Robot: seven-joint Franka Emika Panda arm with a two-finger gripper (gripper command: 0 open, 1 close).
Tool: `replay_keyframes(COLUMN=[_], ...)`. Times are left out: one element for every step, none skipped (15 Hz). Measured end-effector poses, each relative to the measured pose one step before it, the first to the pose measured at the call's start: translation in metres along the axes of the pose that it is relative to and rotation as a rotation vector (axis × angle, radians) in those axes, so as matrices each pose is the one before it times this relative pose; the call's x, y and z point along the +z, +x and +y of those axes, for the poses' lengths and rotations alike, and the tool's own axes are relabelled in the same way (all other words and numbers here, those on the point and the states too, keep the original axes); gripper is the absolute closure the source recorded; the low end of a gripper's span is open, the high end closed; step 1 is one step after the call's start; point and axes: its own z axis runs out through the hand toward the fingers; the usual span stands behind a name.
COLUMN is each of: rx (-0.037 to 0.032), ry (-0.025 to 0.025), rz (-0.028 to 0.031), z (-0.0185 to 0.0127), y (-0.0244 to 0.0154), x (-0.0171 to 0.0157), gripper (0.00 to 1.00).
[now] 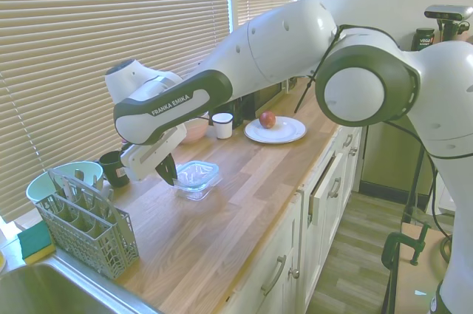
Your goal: Cover the lid of the food container
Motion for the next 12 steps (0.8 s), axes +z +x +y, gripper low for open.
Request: replay_keyframes(rx=[0.00051, 0.00113, 0.00187, 0.00183, 0.00181, 0.00251, 0.00222, 0.00162, 0.00184, 0.00132, -0.00003, -0.00127], ry=[-0.00096, -0.00093, -0.00105, -0.00083, -0.00047, -0.00002, -0.00022, 0.00087, 0.00044, -0.00027, 0.00000, -0.00090], rz=[0.00001, -0.00049, -0.00065, -0.00054, -0.00010, 0.00066, 0.00046, 0.00174, 0.00116, 0.00149, 0.00086, 0.00066], z=[0.00044, 0.00060, 0.00079, 0.00083, 0.00062, 0.00052, 0.00051, -0.00028, -0.00039, -0.00015, 0.00025, 0.00049], y=[0.00065, 0.00077, 0.00106, 0.00149, 0.00186, 0.00214, 0.00198, 0.00194, 0.00202, 0.00175, 0.00091, 0.00077], x=[0.00058, 0.00072, 0.00089, 0.00101, 0.00105, 0.00070, 0.00035, -0.00042, 0.00082, 0.00057, -0.00060, -0.00065], gripper=[1.00, 1.00, 1.00, 1.00, 1.00, 0.00, 0.00, 0.00, 0.00, 0.00, 0.00, 0.00])
